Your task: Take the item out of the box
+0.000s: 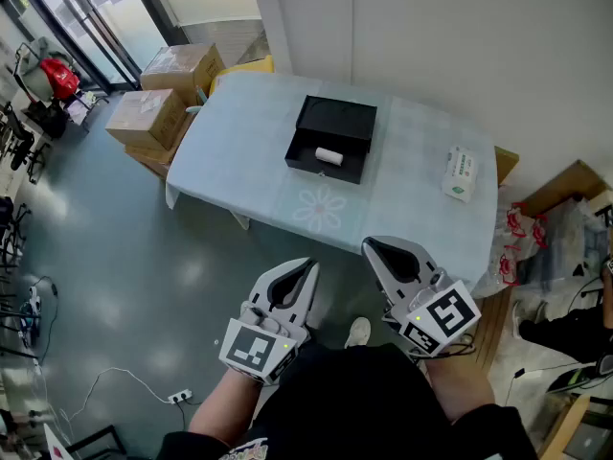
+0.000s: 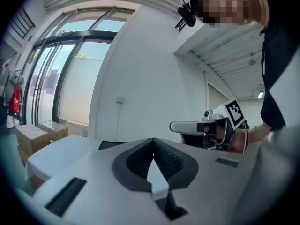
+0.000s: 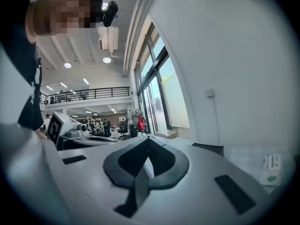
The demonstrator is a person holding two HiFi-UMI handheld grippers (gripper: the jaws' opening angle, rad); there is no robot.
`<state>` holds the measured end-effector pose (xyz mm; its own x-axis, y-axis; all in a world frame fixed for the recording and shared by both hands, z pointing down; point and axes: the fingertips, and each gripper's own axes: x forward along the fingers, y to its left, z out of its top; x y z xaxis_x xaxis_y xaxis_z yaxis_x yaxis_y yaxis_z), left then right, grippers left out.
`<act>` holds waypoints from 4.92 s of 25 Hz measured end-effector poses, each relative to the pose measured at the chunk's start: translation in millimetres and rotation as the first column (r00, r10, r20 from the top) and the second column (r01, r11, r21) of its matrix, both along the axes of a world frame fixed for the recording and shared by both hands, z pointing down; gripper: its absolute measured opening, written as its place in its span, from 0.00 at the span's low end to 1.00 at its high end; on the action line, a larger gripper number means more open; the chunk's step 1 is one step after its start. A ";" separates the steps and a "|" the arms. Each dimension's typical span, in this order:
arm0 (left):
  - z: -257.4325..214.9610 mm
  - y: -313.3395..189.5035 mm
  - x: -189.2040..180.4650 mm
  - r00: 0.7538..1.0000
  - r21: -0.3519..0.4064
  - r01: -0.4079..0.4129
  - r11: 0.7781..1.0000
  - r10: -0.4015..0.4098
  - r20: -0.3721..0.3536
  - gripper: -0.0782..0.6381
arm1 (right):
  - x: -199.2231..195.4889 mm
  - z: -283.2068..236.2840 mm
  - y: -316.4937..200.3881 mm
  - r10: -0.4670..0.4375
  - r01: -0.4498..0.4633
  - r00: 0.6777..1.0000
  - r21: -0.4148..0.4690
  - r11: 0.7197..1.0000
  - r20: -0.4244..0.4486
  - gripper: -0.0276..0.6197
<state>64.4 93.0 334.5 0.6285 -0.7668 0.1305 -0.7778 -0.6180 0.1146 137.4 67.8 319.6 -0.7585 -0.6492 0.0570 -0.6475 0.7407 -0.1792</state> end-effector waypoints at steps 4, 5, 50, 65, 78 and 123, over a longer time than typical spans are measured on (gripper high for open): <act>1.6 -3.6 -3.5 1.000 -0.006 0.006 1.000 -0.006 -0.005 0.12 | -1.9 0.7 -2.9 0.002 -0.002 1.000 0.000 1.000 -0.004 0.06; 1.6 -4.0 -4.7 1.000 -0.007 0.006 1.000 -0.006 -0.006 0.12 | -2.9 0.4 -3.2 0.003 -0.003 1.000 -0.001 1.000 -0.004 0.06; 8.9 -48.6 -165.3 0.998 -0.028 -0.058 0.998 0.058 0.013 0.12 | -176.7 15.2 -59.7 0.019 -0.018 1.000 -0.029 0.999 0.013 0.06; 11.6 -78.1 -180.0 0.996 -0.017 -0.092 0.996 0.091 -0.013 0.12 | -193.2 19.3 -96.1 0.047 -0.047 0.999 -0.022 0.999 -0.016 0.06; 37.9 -151.4 -128.8 0.998 -0.059 -0.055 0.997 0.055 -0.004 0.12 | -137.6 46.3 -187.7 0.032 -0.035 0.998 -0.080 0.996 -0.046 0.06; 132.8 -282.9 -18.8 0.999 -0.166 -0.044 0.985 0.045 0.002 0.12 | -60.5 287.5 -355.4 -0.389 0.143 0.747 -0.441 0.886 -0.539 0.22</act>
